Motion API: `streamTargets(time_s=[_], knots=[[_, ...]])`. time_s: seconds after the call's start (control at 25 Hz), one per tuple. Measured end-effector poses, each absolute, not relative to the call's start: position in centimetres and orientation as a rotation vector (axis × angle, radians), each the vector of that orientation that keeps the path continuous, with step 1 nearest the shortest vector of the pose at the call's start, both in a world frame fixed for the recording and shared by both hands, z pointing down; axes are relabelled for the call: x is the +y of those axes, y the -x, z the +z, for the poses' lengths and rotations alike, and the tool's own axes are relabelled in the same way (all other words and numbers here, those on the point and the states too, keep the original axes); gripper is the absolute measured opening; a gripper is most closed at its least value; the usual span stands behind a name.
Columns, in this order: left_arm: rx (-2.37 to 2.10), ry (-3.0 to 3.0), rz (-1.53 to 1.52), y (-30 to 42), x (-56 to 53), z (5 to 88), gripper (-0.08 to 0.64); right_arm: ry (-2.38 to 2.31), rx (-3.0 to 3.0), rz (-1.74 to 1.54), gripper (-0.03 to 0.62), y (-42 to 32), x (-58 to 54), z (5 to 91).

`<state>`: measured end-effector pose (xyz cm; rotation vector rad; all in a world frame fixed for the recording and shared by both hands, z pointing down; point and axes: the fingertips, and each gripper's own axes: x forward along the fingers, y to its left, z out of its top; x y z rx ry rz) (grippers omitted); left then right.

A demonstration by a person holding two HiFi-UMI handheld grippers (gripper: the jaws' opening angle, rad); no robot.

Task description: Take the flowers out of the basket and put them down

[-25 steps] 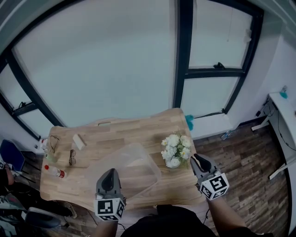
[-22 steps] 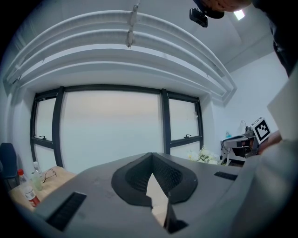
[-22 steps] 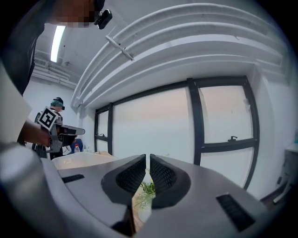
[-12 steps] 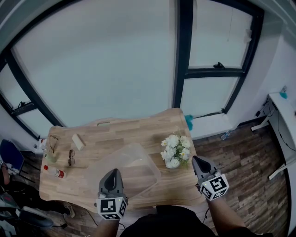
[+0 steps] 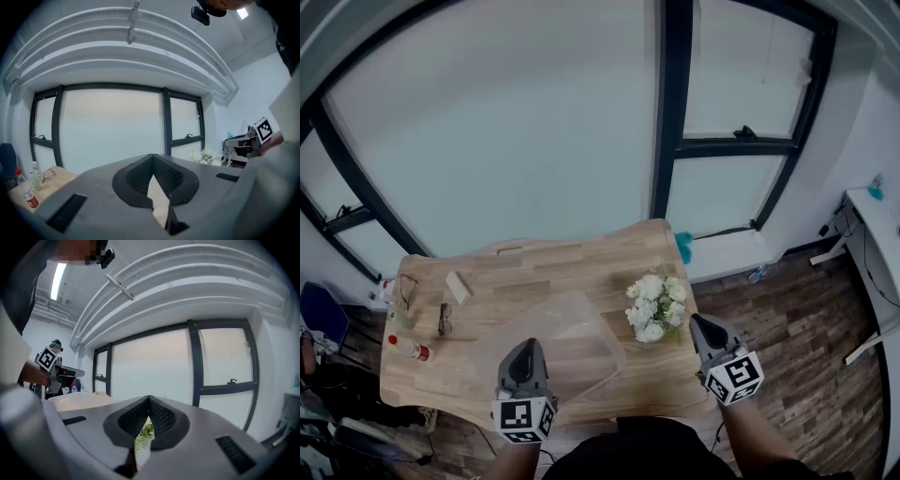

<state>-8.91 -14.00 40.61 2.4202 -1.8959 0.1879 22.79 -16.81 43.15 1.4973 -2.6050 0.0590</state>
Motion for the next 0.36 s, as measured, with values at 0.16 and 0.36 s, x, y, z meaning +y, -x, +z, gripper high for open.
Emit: streamTargets(time_s=[0.16, 0.36], knots=[[-1.894, -2.424, 0.198, 8.69, -14.15, 40.66, 0.005, -1.492, -2.597, 0.059, 0.021, -22.89, -17.02, 43.38], [-1.905, -2.428, 0.201, 8.87, -14.37, 40.46, 0.005, -1.489, -2.594, 0.063, 0.021, -22.93, -17.17, 43.72]])
